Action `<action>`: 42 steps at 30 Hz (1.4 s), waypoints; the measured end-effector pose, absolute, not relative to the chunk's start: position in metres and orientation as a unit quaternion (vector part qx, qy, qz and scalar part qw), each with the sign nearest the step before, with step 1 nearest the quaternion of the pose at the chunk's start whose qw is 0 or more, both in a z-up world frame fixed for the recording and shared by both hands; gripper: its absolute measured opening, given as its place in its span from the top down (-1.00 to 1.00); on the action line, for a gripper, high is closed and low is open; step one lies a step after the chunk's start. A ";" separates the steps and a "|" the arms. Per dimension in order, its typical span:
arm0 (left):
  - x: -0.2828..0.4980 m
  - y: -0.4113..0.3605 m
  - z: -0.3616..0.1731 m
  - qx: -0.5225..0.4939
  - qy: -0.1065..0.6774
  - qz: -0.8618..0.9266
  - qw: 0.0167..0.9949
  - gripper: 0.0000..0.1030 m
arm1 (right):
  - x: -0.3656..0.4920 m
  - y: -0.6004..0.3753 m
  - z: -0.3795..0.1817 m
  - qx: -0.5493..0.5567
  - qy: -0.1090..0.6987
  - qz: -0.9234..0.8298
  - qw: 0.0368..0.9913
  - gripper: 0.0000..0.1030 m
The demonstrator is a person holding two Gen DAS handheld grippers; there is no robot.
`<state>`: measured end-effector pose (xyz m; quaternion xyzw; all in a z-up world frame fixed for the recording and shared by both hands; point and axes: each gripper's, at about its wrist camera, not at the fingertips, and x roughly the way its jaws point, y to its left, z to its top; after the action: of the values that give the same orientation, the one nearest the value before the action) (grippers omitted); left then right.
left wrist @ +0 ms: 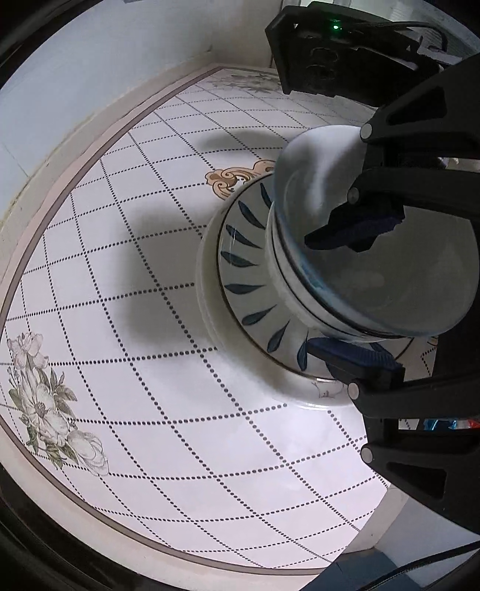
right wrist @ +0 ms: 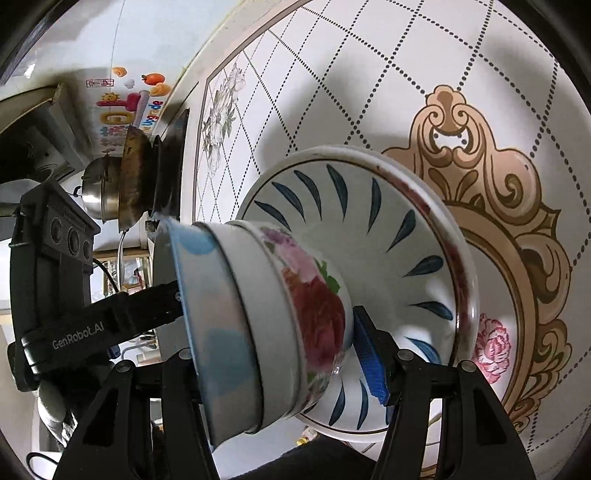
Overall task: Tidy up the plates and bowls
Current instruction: 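Carry the bowl stack with both grippers onto the blue-striped plate, then open both grippers and lift them away from the bowls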
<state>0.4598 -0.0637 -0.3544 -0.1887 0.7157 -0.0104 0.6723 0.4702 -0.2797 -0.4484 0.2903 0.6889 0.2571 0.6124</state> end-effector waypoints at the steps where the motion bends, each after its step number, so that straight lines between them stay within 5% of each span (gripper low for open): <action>1: 0.461 -0.066 -0.354 -0.186 0.715 -0.013 0.674 0.11 | 0.472 -0.280 -0.448 0.288 0.689 0.255 0.614 -0.22; 21: 0.442 -0.069 -0.312 -0.105 0.680 -0.060 0.723 0.11 | 0.457 -0.297 -0.410 0.253 0.657 0.189 0.684 -0.23; 27: 0.406 -0.054 -0.264 -0.034 0.623 -0.085 0.777 0.06 | 0.422 -0.296 -0.351 0.232 0.603 0.121 0.753 -0.60; 31: 0.379 -0.041 -0.235 0.001 0.581 -0.097 0.808 -0.55 | 0.382 -0.281 -0.306 0.197 0.561 0.088 0.799 -0.82; 38: 0.318 -0.020 -0.179 0.019 0.505 -0.098 0.857 -0.92 | 0.299 -0.250 -0.230 0.158 0.496 0.035 0.853 -0.96; 42: 0.281 -0.011 -0.148 0.018 0.462 -0.088 0.883 -0.94 | 0.254 -0.241 -0.191 0.138 0.459 0.015 0.877 -0.97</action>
<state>0.2815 -0.0106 -0.1485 0.0182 0.4616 -0.0876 0.8825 0.2536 -0.2410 -0.1912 0.1382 0.4591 0.0153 0.8774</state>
